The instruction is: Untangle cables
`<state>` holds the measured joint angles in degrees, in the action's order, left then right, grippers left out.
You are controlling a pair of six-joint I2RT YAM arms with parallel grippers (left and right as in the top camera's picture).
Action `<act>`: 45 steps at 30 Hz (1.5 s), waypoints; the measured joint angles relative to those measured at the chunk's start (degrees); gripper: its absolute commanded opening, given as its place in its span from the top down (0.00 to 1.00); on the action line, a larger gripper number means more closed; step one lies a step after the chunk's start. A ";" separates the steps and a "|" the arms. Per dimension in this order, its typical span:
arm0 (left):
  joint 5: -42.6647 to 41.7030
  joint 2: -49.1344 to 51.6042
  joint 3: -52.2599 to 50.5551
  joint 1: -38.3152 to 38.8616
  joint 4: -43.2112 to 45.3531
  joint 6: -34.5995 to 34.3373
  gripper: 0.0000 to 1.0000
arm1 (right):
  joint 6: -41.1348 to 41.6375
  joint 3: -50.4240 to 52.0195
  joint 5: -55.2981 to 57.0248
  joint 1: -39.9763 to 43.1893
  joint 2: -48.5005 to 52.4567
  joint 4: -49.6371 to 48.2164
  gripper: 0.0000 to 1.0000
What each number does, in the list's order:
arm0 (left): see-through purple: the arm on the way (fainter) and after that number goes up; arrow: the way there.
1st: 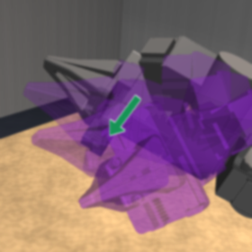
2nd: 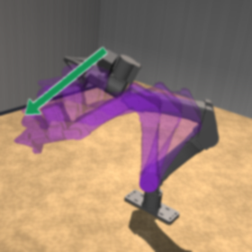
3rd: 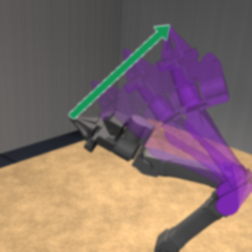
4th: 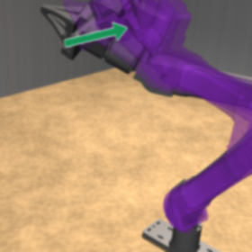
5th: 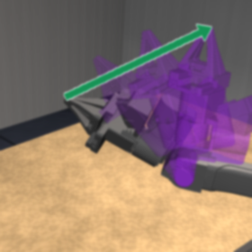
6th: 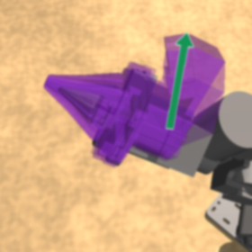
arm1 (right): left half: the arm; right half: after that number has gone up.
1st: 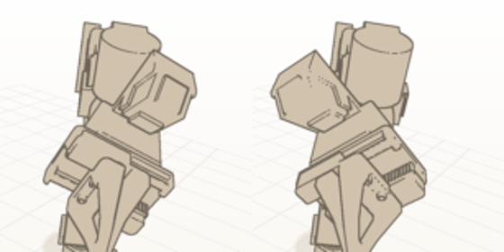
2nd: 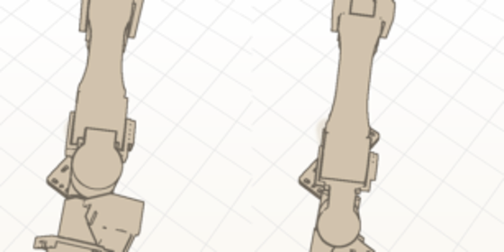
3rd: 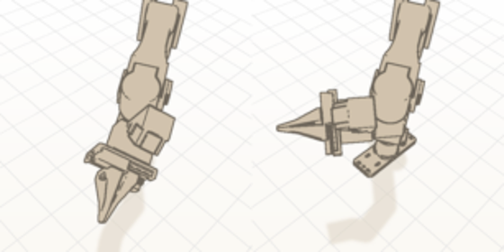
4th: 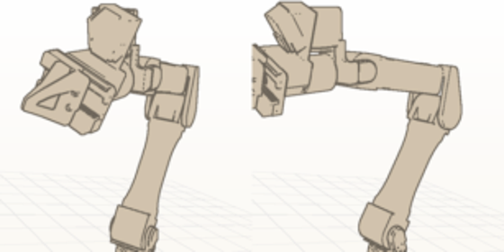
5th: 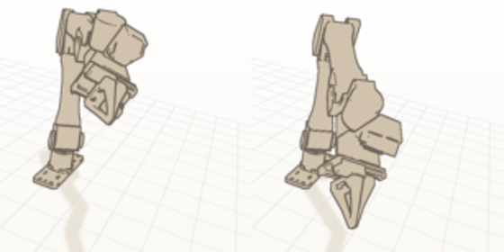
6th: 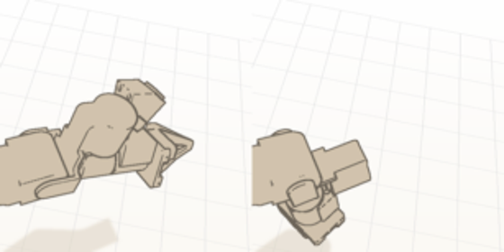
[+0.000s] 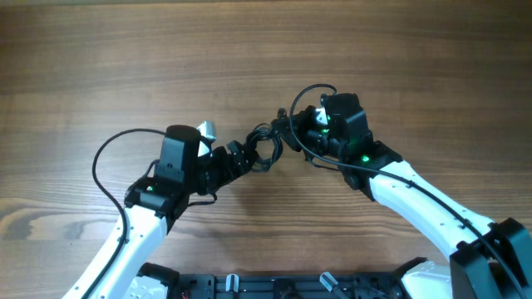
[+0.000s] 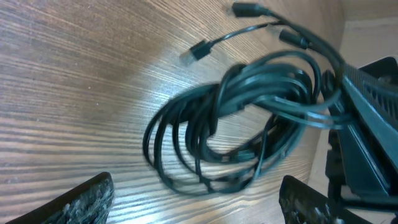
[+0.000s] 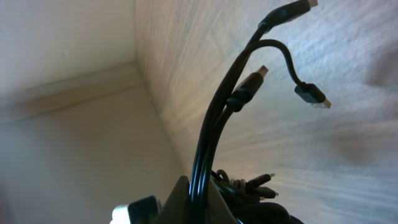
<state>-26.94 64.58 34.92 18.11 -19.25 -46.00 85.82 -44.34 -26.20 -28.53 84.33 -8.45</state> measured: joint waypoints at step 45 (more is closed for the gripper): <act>3.63 -3.10 -0.22 -1.05 -0.11 7.76 0.96 | -51.10 -5.35 -0.55 -0.63 -0.46 5.55 0.95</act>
<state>-23.31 61.47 34.70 17.06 -19.35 -38.24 34.72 -49.69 -26.74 -29.17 83.88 -2.90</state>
